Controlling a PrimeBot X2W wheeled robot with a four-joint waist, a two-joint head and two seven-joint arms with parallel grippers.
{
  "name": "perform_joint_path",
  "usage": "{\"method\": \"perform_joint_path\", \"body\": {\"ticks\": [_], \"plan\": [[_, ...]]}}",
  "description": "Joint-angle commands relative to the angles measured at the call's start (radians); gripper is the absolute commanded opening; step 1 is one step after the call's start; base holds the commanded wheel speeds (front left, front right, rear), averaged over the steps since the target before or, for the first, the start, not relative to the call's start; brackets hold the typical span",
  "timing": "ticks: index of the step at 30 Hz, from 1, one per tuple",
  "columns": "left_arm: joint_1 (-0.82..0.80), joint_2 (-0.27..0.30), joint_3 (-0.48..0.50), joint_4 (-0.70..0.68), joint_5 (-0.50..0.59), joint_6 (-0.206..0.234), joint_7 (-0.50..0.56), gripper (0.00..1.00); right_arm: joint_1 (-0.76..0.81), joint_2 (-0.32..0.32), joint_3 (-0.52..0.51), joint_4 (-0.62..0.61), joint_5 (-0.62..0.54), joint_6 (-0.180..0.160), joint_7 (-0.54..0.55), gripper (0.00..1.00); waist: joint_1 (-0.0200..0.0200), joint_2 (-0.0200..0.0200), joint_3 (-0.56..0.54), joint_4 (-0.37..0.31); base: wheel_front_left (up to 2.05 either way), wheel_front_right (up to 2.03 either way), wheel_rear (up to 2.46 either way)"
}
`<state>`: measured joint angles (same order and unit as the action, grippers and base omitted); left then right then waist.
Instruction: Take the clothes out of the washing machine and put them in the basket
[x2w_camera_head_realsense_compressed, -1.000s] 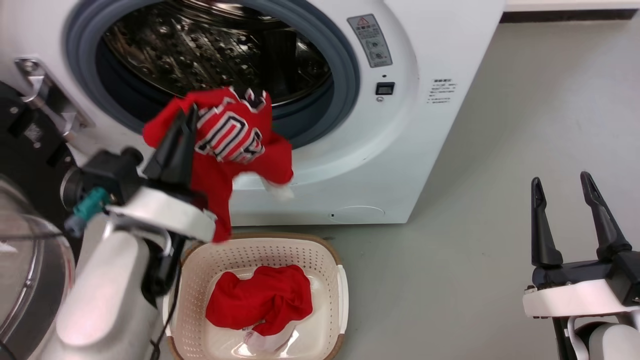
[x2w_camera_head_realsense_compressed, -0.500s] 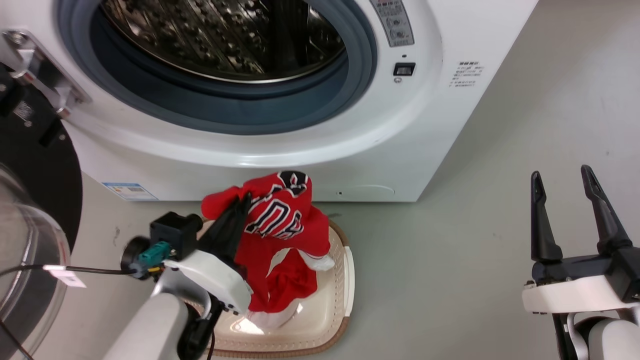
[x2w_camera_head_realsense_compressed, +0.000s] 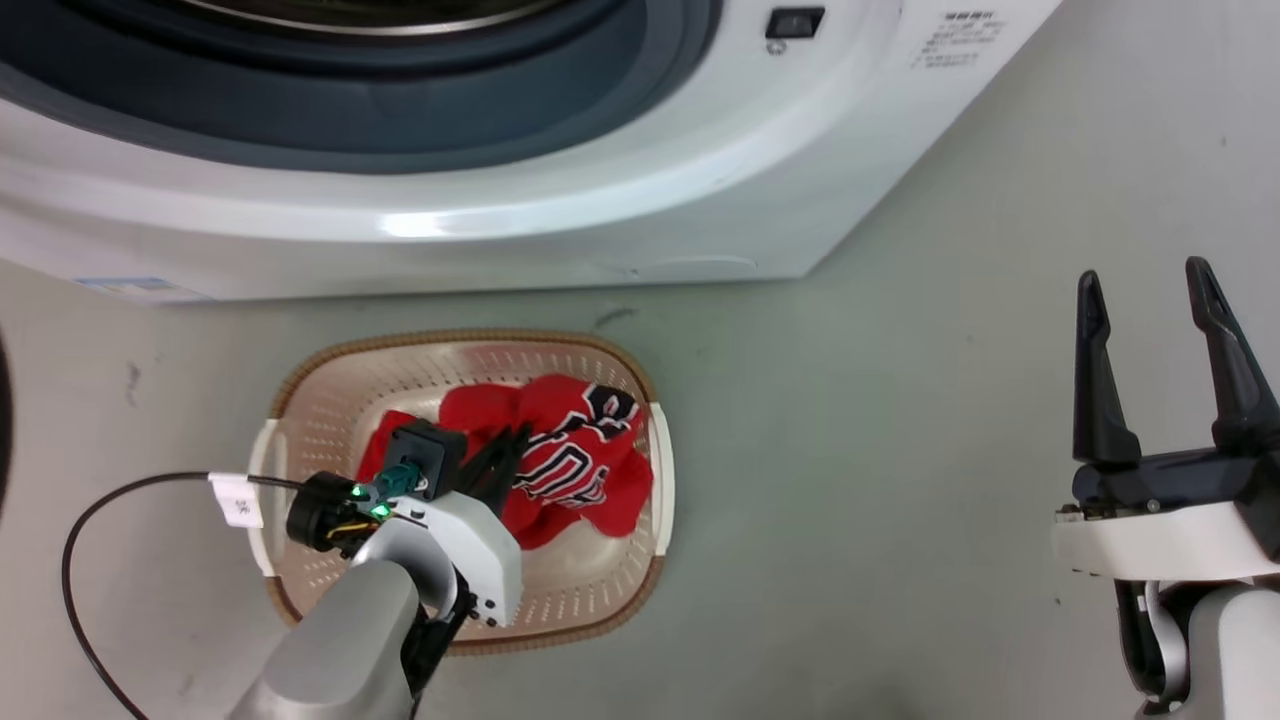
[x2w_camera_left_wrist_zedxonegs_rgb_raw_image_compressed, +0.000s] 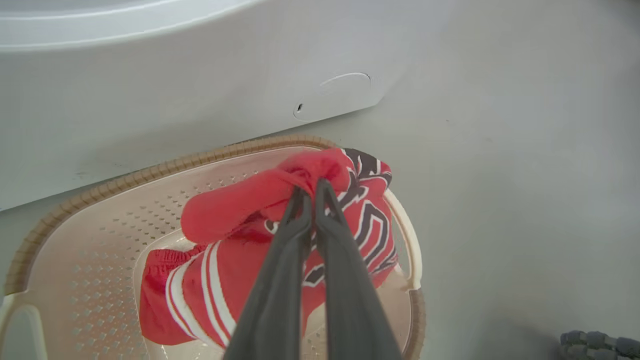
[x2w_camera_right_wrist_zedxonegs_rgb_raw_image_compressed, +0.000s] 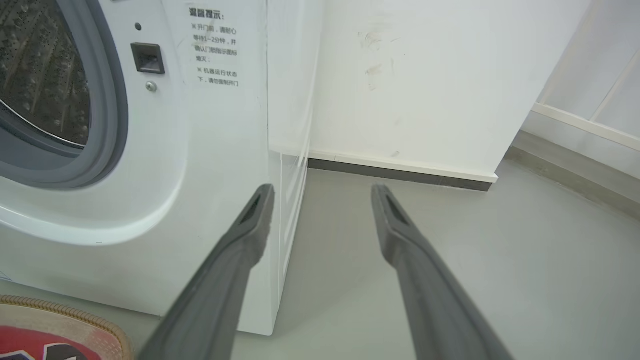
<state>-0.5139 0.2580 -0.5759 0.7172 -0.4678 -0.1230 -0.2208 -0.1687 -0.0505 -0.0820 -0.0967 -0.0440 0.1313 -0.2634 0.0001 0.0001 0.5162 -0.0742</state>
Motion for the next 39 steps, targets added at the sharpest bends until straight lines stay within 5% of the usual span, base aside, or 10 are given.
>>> {"method": "perform_joint_path", "body": {"ticks": [1, 20, 28, 29, 30, 31, 39], "plan": [[-0.021, 0.003, -0.007, 0.018, 0.01, -0.002, -0.007, 0.0, -0.016, 0.0, 0.0, -0.007, 0.003, -0.001, -0.002, 1.0, -0.0001, -0.0001, 0.066, -0.036, 0.0, 0.0, 0.0], [-0.311, 0.004, -0.093, 0.451, -0.01, -0.006, -0.039, 0.0, -0.089, 0.001, 0.002, -0.051, 0.064, -0.001, -0.002, 1.0, -0.0001, -0.0001, 0.332, -0.127, 0.0, 0.0, 0.0], [-0.353, 0.004, -0.107, 0.484, -0.012, -0.007, -0.046, 0.0, -0.102, 0.001, -0.001, -0.055, 0.08, -0.001, -0.002, 1.0, -0.0001, -0.0001, 0.362, -0.133, 0.0, 0.0, 0.0], [-0.348, 0.002, -0.106, 0.489, -0.017, -0.007, -0.046, 0.13, -0.101, 0.001, 0.0, -0.051, 0.079, -0.001, -0.002, 1.0, -0.0001, -0.0001, 0.358, -0.131, 0.0, 0.0, 0.0], [-0.343, 0.0, -0.109, 0.493, -0.019, -0.007, -0.046, 0.75, -0.1, 0.001, 0.002, -0.048, 0.077, -0.001, -0.002, 1.0, -0.0001, -0.0001, 0.352, -0.13, 0.0, 0.0, 0.0], [-0.339, 0.001, -0.112, 0.494, -0.02, -0.007, -0.046, 1.0, -0.102, 0.001, 0.004, -0.046, 0.075, -0.001, -0.002, 1.0, -0.0001, -0.0001, 0.345, -0.128, 0.0, 0.0, 0.0], [-0.267, 0.001, -0.08, 0.417, -0.046, -0.007, -0.044, 1.0, -0.091, 0.0, 0.002, -0.017, 0.058, -0.001, -0.002, 1.0, -0.0001, -0.0001, 0.221, -0.101, 0.0, 0.0, 0.0]]}}
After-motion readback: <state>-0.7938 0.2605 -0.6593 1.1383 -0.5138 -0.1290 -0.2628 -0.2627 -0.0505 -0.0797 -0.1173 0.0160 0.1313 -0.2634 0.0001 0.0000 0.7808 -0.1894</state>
